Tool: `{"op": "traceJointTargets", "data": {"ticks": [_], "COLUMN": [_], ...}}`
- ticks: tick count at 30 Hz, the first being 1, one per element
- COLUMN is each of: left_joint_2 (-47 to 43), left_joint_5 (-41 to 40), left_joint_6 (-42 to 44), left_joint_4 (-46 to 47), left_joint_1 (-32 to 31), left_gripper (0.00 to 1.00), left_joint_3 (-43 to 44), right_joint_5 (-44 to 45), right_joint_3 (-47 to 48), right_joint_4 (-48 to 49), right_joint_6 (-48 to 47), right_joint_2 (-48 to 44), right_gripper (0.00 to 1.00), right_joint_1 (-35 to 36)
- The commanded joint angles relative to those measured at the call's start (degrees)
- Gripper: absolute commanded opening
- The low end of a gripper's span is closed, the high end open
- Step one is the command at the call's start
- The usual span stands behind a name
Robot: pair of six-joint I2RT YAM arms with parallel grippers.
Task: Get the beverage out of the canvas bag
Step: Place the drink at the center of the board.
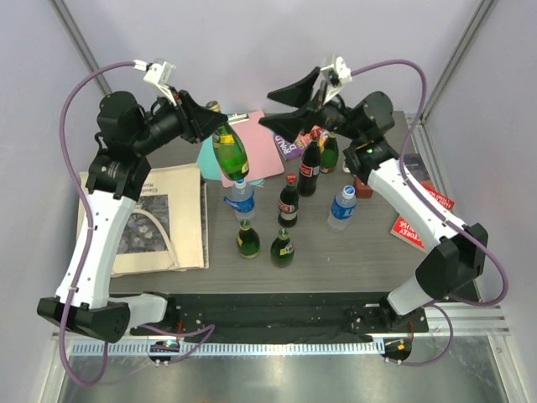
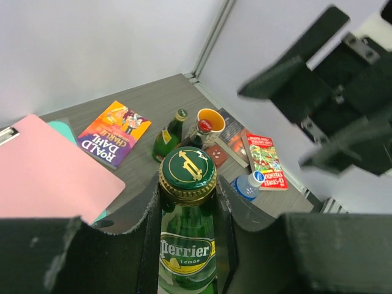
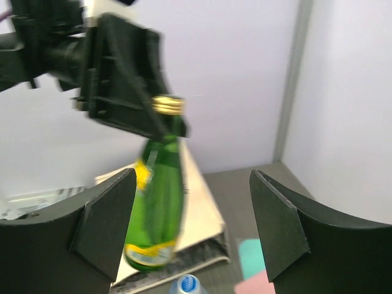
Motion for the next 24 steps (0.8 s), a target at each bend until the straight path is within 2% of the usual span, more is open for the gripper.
{"op": "traceJointTargets", "data": {"ticks": [1,9,13,17,24], "left_joint_2": [-4.1,-1.9,0.2,2.5,6.9], "left_joint_5": [5.1,5.3,2.3,-0.3,-5.7], "left_joint_6": [-0.4,0.2,2.9,5.9,11.4], "left_joint_4": [8.8,10.5,10.5,10.8,11.3], "left_joint_1": [-0.2,-8.2,-16.4,-23.3,-34.4], "left_gripper": [0.00,0.00,0.00,0.00,0.00], "left_joint_3": [0.7,0.6,0.1,0.2,1.4], "right_joint_5": [3.9,11.9,16.1,17.6,17.5], "right_joint_3": [3.1,4.5,3.4,0.6,-4.2], "right_joint_4": [-2.1,-11.5,-16.7,-17.4,-19.5], "right_joint_6": [-0.7,-4.2,-5.4,-4.0,-6.1], "right_joint_2": [-4.4,-6.1,-7.6,-10.0,-14.5], "right_gripper": [0.79,0.80,0.80,0.80,0.80], "right_joint_1": [-5.7,-16.3,-22.5,-26.8,-27.9]}}
